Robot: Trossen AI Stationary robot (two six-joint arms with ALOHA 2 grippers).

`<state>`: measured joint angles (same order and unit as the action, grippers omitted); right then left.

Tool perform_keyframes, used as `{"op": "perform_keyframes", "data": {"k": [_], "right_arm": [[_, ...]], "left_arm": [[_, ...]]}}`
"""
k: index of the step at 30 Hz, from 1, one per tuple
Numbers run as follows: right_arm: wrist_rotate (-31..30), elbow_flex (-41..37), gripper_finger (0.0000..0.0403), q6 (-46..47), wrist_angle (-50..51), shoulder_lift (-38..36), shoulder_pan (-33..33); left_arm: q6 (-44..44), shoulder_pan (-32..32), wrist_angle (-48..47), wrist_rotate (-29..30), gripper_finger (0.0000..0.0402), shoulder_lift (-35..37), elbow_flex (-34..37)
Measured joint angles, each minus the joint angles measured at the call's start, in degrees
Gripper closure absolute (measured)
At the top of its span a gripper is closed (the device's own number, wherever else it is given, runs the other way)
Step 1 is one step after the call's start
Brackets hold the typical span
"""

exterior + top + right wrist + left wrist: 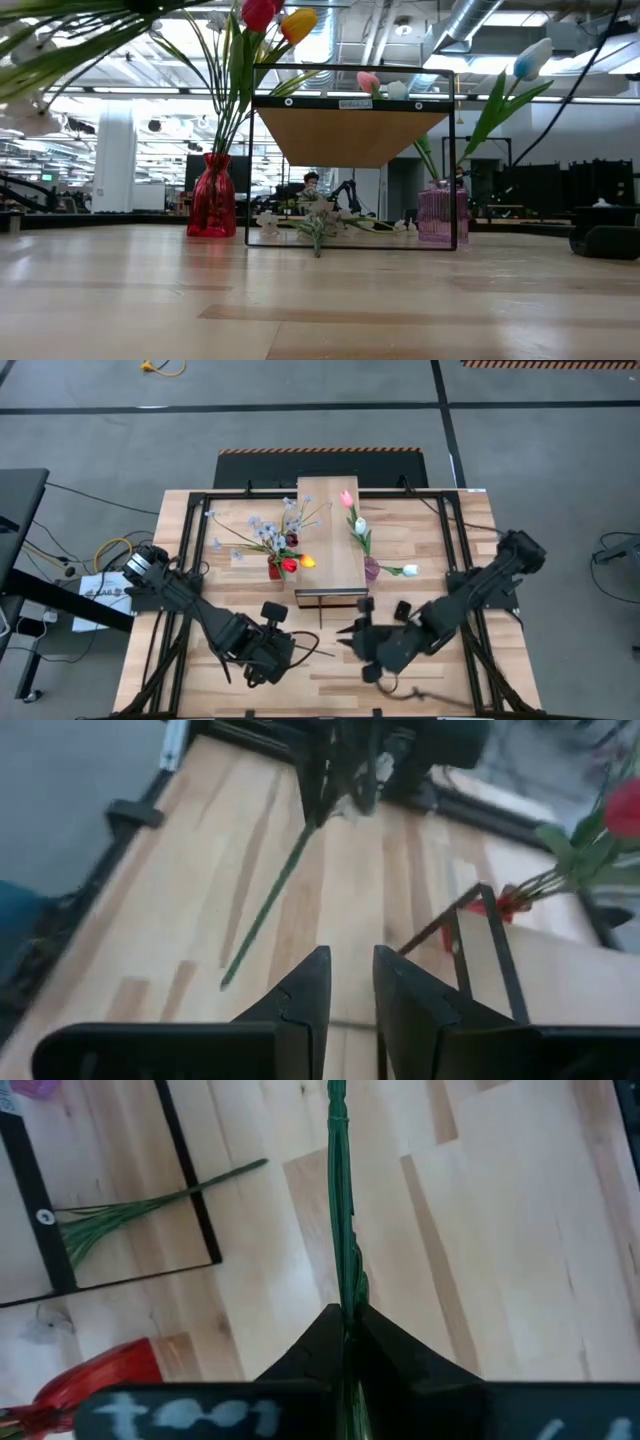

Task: Pick and place flowers into a vace then onto a shelf
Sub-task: Put the left white flowers into the purple flower vase

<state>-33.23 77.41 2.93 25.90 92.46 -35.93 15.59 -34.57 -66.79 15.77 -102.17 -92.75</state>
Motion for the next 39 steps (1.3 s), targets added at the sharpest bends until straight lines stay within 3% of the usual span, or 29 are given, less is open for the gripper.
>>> {"op": "perform_keyframes", "data": {"k": [6,10,22,39], "right_arm": [[-2.9,1.3,0.0330,-4.1,-11.7,8.3,-0.8],[-4.0,5.4,0.0323,-4.7,-12.2,13.4,-0.3],[-10.1,16.0,0.0241,-9.0,-11.0,25.9,2.7],[-4.1,16.6,0.0269,-7.0,-9.8,26.1,6.4]], "left_arm": [[0.0,1.2,0.0,0.6,0.0393,0.0,0.0],[-0.3,1.9,-0.3,0.8,0.0393,0.0,0.0],[-1.1,2.1,-0.5,1.0,0.0393,0.0,0.1],[-1.0,2.2,-0.1,1.2,0.0393,0.0,0.1]]}}
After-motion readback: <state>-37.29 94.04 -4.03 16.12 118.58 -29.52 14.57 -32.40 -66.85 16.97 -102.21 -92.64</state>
